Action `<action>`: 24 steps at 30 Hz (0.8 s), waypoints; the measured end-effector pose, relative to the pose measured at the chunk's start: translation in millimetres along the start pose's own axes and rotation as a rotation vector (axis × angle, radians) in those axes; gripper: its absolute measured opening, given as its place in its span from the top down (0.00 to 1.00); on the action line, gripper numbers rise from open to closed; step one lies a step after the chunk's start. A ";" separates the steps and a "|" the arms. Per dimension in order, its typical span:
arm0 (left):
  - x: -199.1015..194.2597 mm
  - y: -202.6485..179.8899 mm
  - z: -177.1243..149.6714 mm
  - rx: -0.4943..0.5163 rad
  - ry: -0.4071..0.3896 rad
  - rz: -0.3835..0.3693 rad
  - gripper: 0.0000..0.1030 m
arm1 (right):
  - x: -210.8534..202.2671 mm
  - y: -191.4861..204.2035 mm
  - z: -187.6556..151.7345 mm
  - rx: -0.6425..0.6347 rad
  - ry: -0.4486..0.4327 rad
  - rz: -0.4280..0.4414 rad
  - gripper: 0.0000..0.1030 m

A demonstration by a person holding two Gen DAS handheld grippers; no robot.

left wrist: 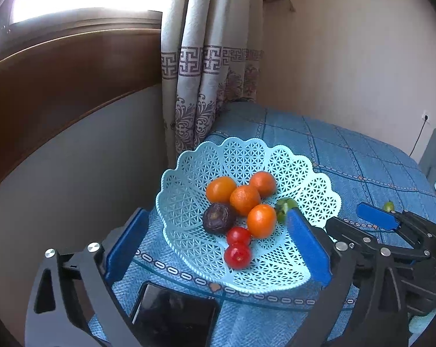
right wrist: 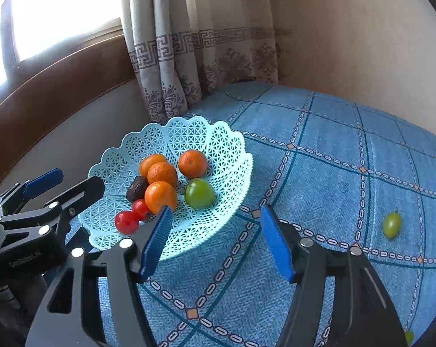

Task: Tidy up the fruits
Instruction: 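Move both tools back toward the remaining green cherry tomatoes on the bed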

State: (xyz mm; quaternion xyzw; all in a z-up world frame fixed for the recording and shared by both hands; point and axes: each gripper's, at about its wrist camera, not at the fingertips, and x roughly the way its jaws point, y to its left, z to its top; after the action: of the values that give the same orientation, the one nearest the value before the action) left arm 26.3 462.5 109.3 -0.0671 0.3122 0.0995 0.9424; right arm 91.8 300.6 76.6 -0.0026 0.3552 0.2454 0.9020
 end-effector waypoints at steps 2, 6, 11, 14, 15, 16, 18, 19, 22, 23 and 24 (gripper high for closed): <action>0.7 -0.8 -0.2 0.000 0.003 0.000 0.04 | -1.0 -3.1 -1.6 0.012 0.000 0.000 0.35; 2.6 -3.5 -1.0 0.008 0.008 0.000 0.04 | -2.1 -7.3 -4.0 0.027 0.002 0.003 0.33; 1.7 -7.1 -1.4 0.017 0.007 -0.003 0.04 | -4.7 -12.7 -9.7 0.046 -0.001 -0.001 0.30; 1.4 -9.1 -1.6 0.021 0.010 -0.008 0.04 | -5.8 -16.2 -15.7 0.048 0.009 -0.005 0.30; 1.2 -10.4 -1.8 0.024 0.009 -0.010 0.03 | -6.9 -17.3 -17.4 0.049 0.010 -0.006 0.30; 1.0 -11.8 -2.1 0.028 0.009 -0.011 0.03 | -8.2 -19.0 -19.3 0.051 0.011 -0.007 0.30; 0.6 -14.7 -3.4 0.035 0.011 -0.015 0.03 | -12.2 -23.7 -23.3 0.062 0.010 -0.009 0.30; 0.7 -16.6 -4.0 0.040 0.013 -0.018 0.03 | -13.3 -25.1 -24.2 0.064 0.010 -0.010 0.30; -0.7 -21.9 -5.3 0.057 0.015 -0.023 0.03 | -17.7 -32.2 -29.0 0.075 0.010 -0.017 0.30; -1.4 -24.0 -5.6 0.063 0.015 -0.025 0.03 | -19.6 -35.5 -31.7 0.081 0.012 -0.022 0.30; -2.2 -25.3 -5.8 0.067 0.014 -0.026 0.03 | -19.8 -37.3 -32.5 0.083 0.014 -0.024 0.30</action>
State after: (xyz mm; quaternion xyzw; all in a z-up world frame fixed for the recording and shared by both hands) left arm 27.1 436.5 107.7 -0.0402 0.3210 0.0762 0.9431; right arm 75.2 253.2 58.8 0.0289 0.3712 0.2194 0.9018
